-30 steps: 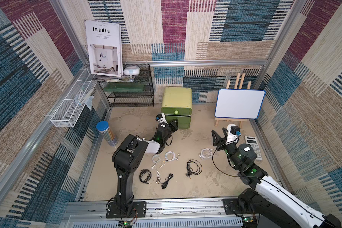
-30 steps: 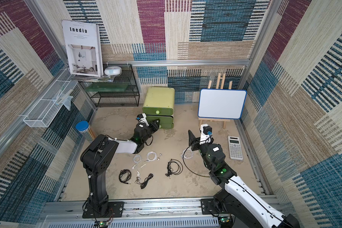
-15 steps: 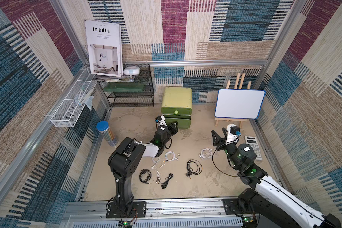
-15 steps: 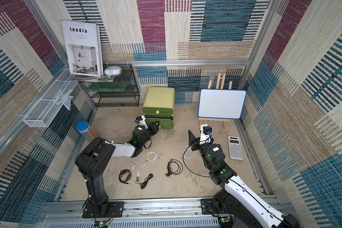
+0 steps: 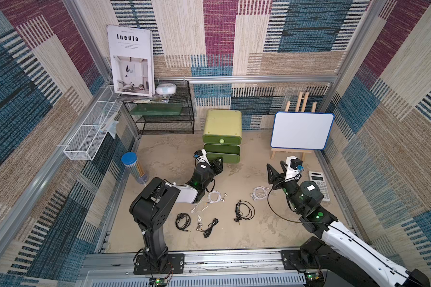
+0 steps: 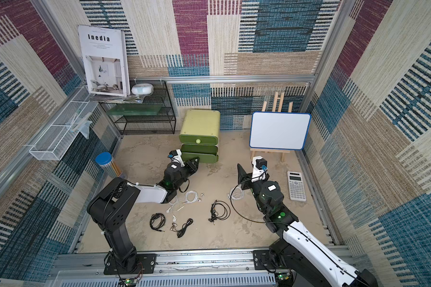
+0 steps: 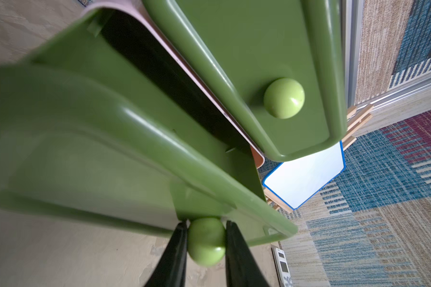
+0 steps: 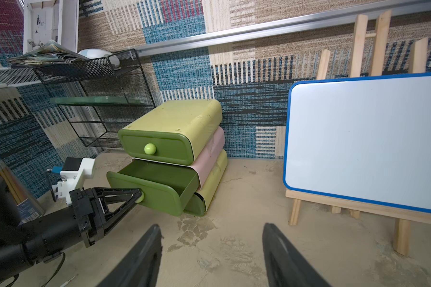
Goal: Place the wired earphones into the drawer by color
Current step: Open the drawer in the storage box.
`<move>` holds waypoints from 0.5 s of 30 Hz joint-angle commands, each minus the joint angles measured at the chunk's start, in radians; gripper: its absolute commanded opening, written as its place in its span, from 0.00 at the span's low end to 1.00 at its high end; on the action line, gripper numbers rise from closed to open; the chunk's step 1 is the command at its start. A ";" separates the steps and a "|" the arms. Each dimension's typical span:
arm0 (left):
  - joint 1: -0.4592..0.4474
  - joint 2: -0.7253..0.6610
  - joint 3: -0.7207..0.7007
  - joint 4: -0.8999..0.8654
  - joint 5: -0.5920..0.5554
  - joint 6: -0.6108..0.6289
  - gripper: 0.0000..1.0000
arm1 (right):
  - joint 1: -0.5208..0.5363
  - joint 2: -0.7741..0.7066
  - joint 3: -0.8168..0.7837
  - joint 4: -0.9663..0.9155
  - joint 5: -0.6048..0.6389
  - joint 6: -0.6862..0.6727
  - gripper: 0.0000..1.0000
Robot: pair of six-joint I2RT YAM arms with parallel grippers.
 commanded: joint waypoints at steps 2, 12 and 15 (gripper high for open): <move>-0.006 -0.026 -0.021 0.052 -0.018 0.012 0.18 | 0.001 -0.002 -0.002 0.023 0.007 -0.005 0.68; -0.020 -0.080 -0.076 0.032 -0.027 0.025 0.18 | 0.001 -0.002 -0.004 0.024 0.008 -0.004 0.68; -0.022 -0.091 -0.089 0.026 -0.027 0.026 0.18 | 0.000 -0.002 -0.004 0.023 0.007 -0.005 0.68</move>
